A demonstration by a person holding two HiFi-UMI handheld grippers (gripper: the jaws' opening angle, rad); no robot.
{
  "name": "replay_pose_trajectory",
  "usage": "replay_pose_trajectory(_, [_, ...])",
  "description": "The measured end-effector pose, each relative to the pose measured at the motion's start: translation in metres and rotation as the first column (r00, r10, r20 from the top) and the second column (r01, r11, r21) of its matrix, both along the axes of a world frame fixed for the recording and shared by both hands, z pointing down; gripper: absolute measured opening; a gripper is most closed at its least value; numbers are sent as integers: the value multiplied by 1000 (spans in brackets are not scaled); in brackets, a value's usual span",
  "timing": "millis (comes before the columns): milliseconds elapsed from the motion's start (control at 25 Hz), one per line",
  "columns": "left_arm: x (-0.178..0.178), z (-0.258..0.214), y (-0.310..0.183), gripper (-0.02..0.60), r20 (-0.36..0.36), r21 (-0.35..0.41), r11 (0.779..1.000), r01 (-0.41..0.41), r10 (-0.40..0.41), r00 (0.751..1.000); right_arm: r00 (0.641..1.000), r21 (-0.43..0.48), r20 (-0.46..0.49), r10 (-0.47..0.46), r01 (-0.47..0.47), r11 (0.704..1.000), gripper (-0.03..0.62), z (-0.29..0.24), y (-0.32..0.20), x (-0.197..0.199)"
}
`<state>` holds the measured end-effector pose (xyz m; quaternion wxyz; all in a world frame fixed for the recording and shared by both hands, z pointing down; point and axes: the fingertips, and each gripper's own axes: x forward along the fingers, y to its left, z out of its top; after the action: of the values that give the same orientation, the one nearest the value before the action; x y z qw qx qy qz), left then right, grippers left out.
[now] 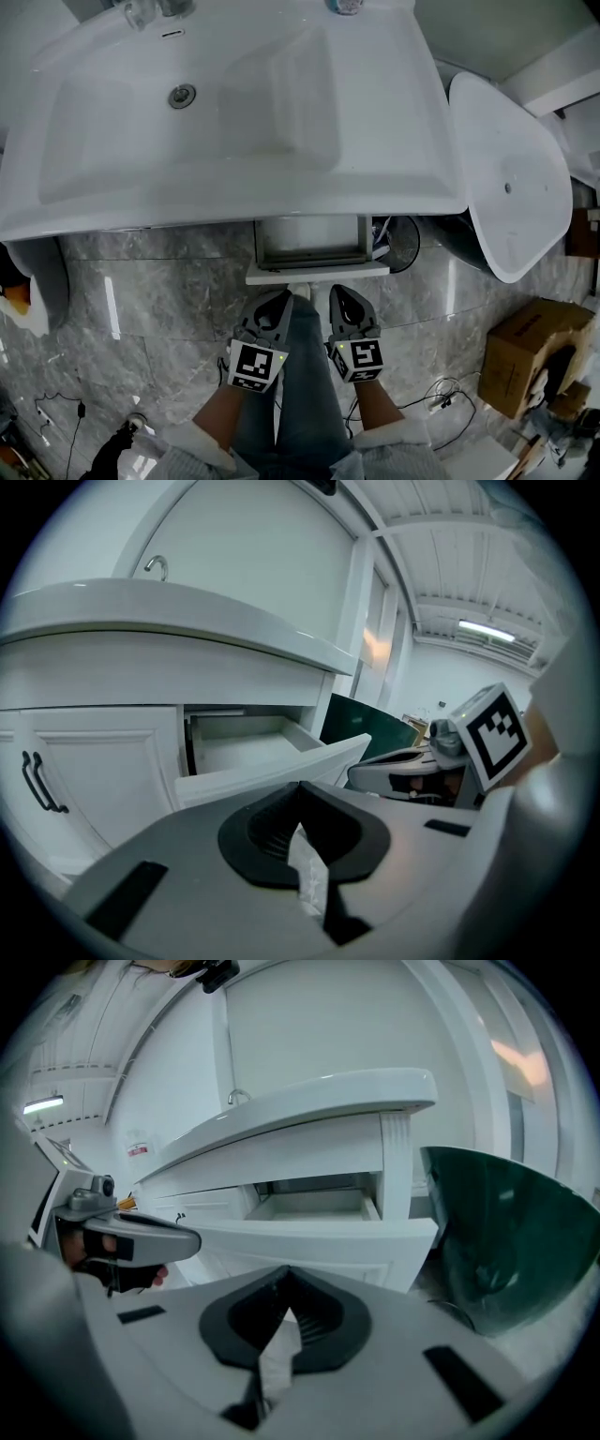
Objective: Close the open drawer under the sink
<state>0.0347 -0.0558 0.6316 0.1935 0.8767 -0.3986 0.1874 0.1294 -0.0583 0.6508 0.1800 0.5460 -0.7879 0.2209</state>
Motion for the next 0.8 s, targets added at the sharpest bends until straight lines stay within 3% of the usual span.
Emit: replay_pose_trajectory(800, [2,15,-11,15,65,19,999,-43,42,997,1000,8,-14,-12,12,1000,9,3,-19,-4])
